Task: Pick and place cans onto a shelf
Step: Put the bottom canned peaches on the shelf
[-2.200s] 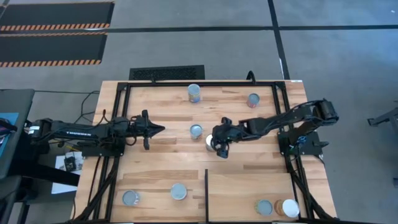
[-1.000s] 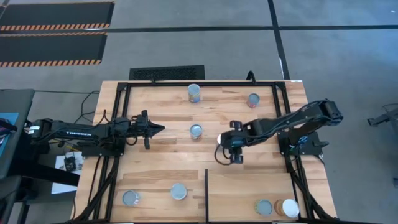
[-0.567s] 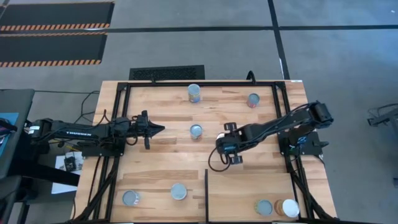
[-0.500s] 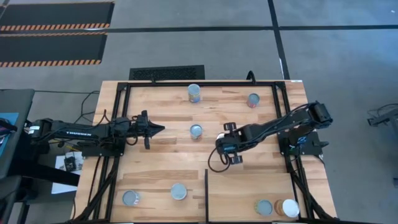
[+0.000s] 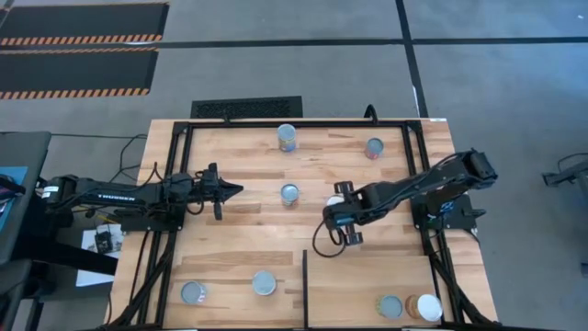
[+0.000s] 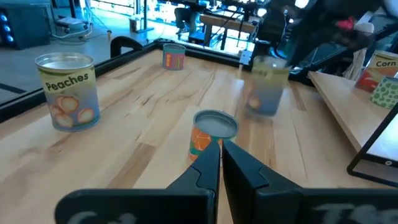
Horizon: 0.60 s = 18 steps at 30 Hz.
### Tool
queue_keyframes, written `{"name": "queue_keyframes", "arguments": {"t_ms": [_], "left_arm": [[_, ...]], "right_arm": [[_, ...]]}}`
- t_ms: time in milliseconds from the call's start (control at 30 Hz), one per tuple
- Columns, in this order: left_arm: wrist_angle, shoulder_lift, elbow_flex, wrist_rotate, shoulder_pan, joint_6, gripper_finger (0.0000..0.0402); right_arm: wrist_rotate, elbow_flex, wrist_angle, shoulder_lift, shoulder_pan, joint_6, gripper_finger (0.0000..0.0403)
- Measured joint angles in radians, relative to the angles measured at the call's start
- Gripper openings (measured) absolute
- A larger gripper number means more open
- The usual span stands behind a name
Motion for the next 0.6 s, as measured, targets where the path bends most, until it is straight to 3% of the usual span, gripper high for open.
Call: {"name": "queue_keyframes", "arguments": {"t_ms": [233, 600], "left_arm": [[-0.001, 0.0, 0.0, -0.043, 0.0, 0.004, 0.0006], [-0.029, 0.0, 0.0, -0.045, 0.0, -0.009, 0.0006]], "right_arm": [[0.008, 0.184, -0.167, -0.006, 0.123, 0.171, 0.0005], [0.007, 0.362, -0.282, 0.006, 0.398, 0.675, 0.0004]]}}
